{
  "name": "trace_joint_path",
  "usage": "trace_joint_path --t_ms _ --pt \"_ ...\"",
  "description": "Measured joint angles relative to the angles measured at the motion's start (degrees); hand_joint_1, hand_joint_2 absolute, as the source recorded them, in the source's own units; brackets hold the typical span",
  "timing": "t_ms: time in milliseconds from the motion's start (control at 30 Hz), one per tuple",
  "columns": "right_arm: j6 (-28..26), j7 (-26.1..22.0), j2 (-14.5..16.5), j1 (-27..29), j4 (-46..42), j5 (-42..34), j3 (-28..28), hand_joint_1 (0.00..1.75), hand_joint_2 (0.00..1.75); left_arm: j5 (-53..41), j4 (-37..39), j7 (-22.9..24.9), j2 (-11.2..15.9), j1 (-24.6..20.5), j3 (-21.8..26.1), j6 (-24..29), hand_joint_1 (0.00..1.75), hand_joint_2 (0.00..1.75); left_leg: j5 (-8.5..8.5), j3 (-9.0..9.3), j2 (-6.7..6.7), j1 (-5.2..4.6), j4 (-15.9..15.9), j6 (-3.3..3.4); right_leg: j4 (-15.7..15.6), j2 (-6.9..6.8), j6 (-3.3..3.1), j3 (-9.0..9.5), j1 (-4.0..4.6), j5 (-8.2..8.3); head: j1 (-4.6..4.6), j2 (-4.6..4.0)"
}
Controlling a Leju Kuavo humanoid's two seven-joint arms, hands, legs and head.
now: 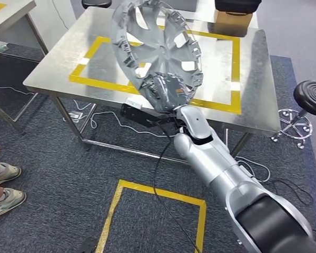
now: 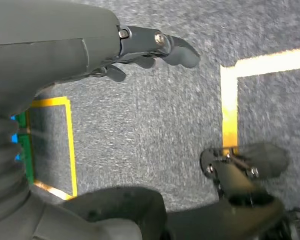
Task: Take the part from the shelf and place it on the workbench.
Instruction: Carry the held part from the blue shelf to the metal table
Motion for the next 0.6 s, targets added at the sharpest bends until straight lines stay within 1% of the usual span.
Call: trace_joint_path --t_ms 33,67,100,133,167,200,233,267,300,333,367,400,433,467,500,533,567,600 --pt "0.0 0.0 0.0 0.0 0.0 0.0 0.0 1.75 1.75 0.0 0.0 0.0 0.0 0.1 0.0 0.0 0.0 1.75 -0.04 0.05 0.54 -0.1 0.0 0.2 3.5 -1.84 0.12 -1.5 0.16 -1.87 0.29 0.0" --pt "0.0 -0.1 0.0 0.0 0.0 0.0 0.0 1.75 1.75 0.0 0.0 0.0 0.0 0.2 0.0 0.0 0.0 1.75 -0.12 0.1 1.18 -0.17 0.0 0.33 7.4 -2.81 0.25 -3.26 0.17 -3.58 0.37 0.0" --pt "0.0 -0.1 0.0 0.1 0.0 0.0 0.0 1.75 1.75 0.0 0.0 0.0 0.0 0.3 0.0 -0.1 0.0 1.75 -0.21 0.19 1.85 -0.2 0.0 0.4 10.4 -3.3 0.37 -4.65 0.15 -4.58 0.37 0.0" --pt "0.0 -0.1 0.0 0.1 0.0 0.0 0.0 1.75 1.75 0.0 0.0 0.0 0.0 0.4 0.0 -0.1 0.0 1.75 -0.32 0.31 2.54 -0.21 0.0 0.42 11.7 -3.58 0.45 -5.19 0.13 -4.56 0.39 0.01" --pt "0.0 -0.2 0.0 0.2 0.0 0.0 0.0 1.75 1.75 0.0 0.0 0.0 0.0 0.4 0.0 0.0 0.0 1.75 -0.47 0.49 3.16 -0.21 0.0 0.38 10.8 -3.85 0.52 -4.65 0.11 -3.54 0.39 0.01" --pt "0.0 -0.1 0.0 0.2 0.0 0.0 0.0 1.75 1.75 0.0 0.0 0.0 0.0 0.4 0.0 0.0 0.0 1.75 -0.67 0.75 3.75 -0.2 0.0 0.27 7.8 -4.31 0.53 -3.02 0.1 -1.77 0.39 0.01" --pt "0.0 -0.1 0.0 0.1 0.0 0.0 0.0 1.75 1.75 0.0 0.0 0.0 0.0 0.4 0.0 0.0 0.0 1.75 -0.91 1.07 4.27 -0.26 0.0 0.05 3.7 -5.41 0.51 -0.84 0.17 0.0 0.39 0.02" --pt "0.0 -0.1 0.0 0.0 0.0 0.0 0.0 1.75 1.75 0.0 0.0 0.0 0.0 0.3 0.0 0.0 0.0 1.75 -1.17 1.34 4.75 -0.43 0.1 -0.23 0.1 -6.48 0.33 1.17 0.38 1.21 0.43 0.01" --pt "0.0 -0.1 0.1 -0.1 0.0 0.0 0.0 1.75 1.75 0.0 0.0 0.0 -0.1 0.3 0.0 0.0 0.0 1.75 -1.37 1.59 5.23 -0.64 0.1 -0.52 -2.4 -7.26 0.04 2.53 0.55 1.85 0.41 0.01" --pt "0.0 -0.1 0.1 -0.1 0.0 0.0 0.0 1.75 1.75 0.0 0.0 0.0 0.0 0.4 0.0 0.0 0.0 1.75 -1.53 1.79 5.75 -0.86 0.1 -0.79 -3.6 -7.62 -0.28 3.15 0.73 1.92 0.38 0.02" --pt "0.0 -0.1 0.1 -0.2 0.0 0.0 0.0 1.75 1.75 0.0 0.0 0.0 0.0 0.4 0.0 0.1 0.0 1.75 -1.62 1.95 6.35 -1.01 0.0 -1.0 -3.7 -7.08 -0.66 3.2 0.85 1.82 0.36 0.01" --pt "0.0 -0.1 0.1 -0.2 0.0 0.0 0.0 1.75 1.75 0.0 0.0 0.0 0.0 0.3 0.0 0.1 0.0 1.75 -1.76 2.13 6.86 -1.01 -0.1 -1.23 -3.7 -6.39 -1.01 3.12 0.74 1.86 0.3 0.02" --pt "-0.1 -0.1 0.1 -0.2 0.0 0.0 0.0 1.75 1.75 0.0 0.0 0.0 0.0 0.3 0.0 0.1 0.0 1.75 -2.06 2.21 6.56 -0.9 0.0 -1.48 -3.8 -5.75 -1.28 3.12 0.61 1.91 0.27 0.01" --pt "-0.1 -0.1 0.1 -0.1 0.0 0.2 0.0 1.75 1.75 0.0 0.0 0.0 0.0 0.2 0.0 0.1 0.0 1.75 -2.8 1.84 5.61 -0.76 0.9 -1.73 -3.9 -5.21 -1.62 3.16 0.42 1.97 0.23 0.01" --pt "-0.3 0.0 0.2 -0.1 0.0 0.4 0.0 1.75 1.75 0.0 0.0 0.0 0.0 0.2 0.0 0.1 0.0 1.75 -4.06 0.85 4.28 -0.64 2.9 -1.98 -4.0 -4.77 -1.95 3.24 0.2 2.01 0.06 0.01" --pt "-0.5 0.0 0.2 0.0 0.0 0.8 0.1 1.75 1.75 0.0 0.0 0.0 0.0 0.2 0.0 0.0 0.0 1.75 -5.69 -0.83 2.91 -0.55 6.2 -2.17 -4.0 -4.33 -2.19 3.26 0.06 2.0 -0.12 0.0" --pt "-0.7 0.2 0.2 0.1 0.0 1.3 0.1 1.75 1.75 -0.1 0.0 0.0 0.0 0.2 0.0 0.0 0.0 1.75 -7.37 -2.97 2.2 -0.54 10.1 -2.33 -4.0 -3.92 -2.39 3.26 -0.01 1.97 -0.29 0.0" --pt "-0.9 0.3 0.3 0.3 0.0 1.8 0.1 1.75 1.75 -0.1 0.0 0.0 0.0 0.2 0.0 0.0 0.0 1.75 -8.43 -4.93 1.96 -0.54 13.5 -2.46 -4.0 -3.47 -2.48 3.27 -0.03 1.95 -0.41 0.01"
